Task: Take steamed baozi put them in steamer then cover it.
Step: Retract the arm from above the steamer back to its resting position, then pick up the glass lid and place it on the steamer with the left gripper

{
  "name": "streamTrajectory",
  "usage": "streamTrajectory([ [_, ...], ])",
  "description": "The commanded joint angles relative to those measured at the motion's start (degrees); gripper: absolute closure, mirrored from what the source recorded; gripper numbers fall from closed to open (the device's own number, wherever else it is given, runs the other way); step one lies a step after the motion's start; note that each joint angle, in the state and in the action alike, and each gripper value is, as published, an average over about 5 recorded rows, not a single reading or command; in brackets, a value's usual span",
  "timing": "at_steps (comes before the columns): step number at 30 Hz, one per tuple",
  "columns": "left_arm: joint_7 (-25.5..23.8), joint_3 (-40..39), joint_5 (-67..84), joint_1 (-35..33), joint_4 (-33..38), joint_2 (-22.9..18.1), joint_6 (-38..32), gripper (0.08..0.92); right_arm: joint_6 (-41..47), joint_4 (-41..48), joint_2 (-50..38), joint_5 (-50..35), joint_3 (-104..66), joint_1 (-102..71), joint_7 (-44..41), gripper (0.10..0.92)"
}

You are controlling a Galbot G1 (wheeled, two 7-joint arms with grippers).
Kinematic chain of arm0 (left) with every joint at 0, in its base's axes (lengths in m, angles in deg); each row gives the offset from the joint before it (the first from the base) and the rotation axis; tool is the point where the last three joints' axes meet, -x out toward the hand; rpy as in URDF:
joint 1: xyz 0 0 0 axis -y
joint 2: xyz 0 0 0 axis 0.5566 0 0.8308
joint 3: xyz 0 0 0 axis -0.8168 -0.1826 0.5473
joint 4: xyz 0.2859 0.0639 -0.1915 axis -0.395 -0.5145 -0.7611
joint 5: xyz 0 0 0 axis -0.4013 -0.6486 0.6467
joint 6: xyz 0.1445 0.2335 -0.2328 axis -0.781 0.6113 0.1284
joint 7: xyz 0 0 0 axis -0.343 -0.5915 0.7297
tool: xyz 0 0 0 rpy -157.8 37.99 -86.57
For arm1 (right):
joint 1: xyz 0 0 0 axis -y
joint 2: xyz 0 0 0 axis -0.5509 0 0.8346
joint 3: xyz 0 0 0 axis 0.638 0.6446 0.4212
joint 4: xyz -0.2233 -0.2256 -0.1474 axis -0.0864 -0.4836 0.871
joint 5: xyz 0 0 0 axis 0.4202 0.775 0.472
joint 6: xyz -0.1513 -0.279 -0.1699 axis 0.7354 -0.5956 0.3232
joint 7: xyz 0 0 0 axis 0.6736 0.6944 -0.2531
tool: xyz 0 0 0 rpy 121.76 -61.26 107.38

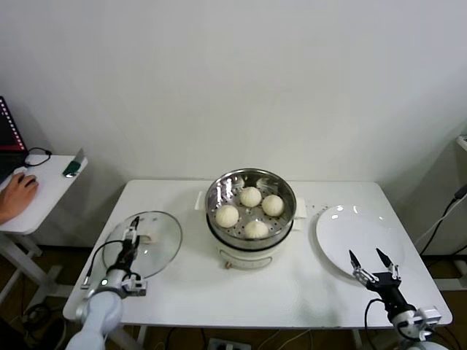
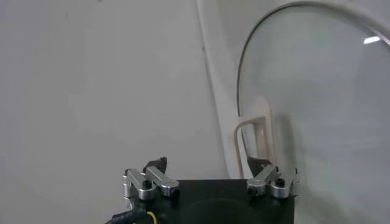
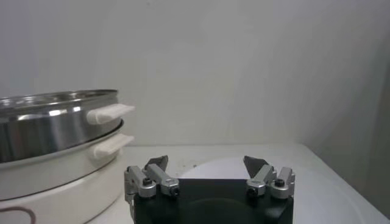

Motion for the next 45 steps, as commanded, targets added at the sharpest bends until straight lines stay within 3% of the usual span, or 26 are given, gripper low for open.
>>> streamTrajectory([
  [1, 2.2, -0.5, 1.1, 4.9, -6.0, -0.4, -0.6, 0.177, -0.5, 0.3, 0.6, 2.2, -0.1, -0.1, -0.1, 0.203],
  [7, 4.1, -1.1, 3.4, 5.9, -8.1, -0.8, -1.0, 0.182, -0.8, 0.7, 0.9, 2.9, -0.1, 0.0, -0.5, 0.203],
  [10, 4.3, -1.0, 3.5, 6.4, -8.9, -1.0, -1.5, 0.230, -1.0, 0.9, 1.1, 3.4, 0.0, 0.1, -0.6, 0.203],
  [24, 4.0, -0.6, 6.1, 4.8, -5.5, -0.1, -1.4, 0.635, -1.8, 1.8, 1.5, 4.6, 0.3, 0.9, -0.9, 0.203],
  [30, 2.8, -0.7, 10.1, 0.5, 4.2, 2.3, 1.3, 0.804, -1.8, 2.1, 0.9, 4.6, 0.1, 1.4, -0.9, 0.203],
  [33, 2.5, -0.8, 12.5, -2.6, 10.6, 4.0, 4.8, 0.848, -1.8, 2.4, 0.4, 4.5, 0.0, 1.9, -0.8, 0.203],
  [39, 2.1, -0.7, 15.5, -9.7, 24.2, 8.5, 16.6, 0.850, -1.8, 3.6, -1.1, 4.5, 0.0, 3.3, -0.8, 0.203],
  [45, -0.4, -1.0, 17.3, -15.3, 39.0, 15.8, 29.0, 0.850, -1.4, 4.8, -3.2, 4.9, 1.0, 5.5, -0.6, 0.203],
])
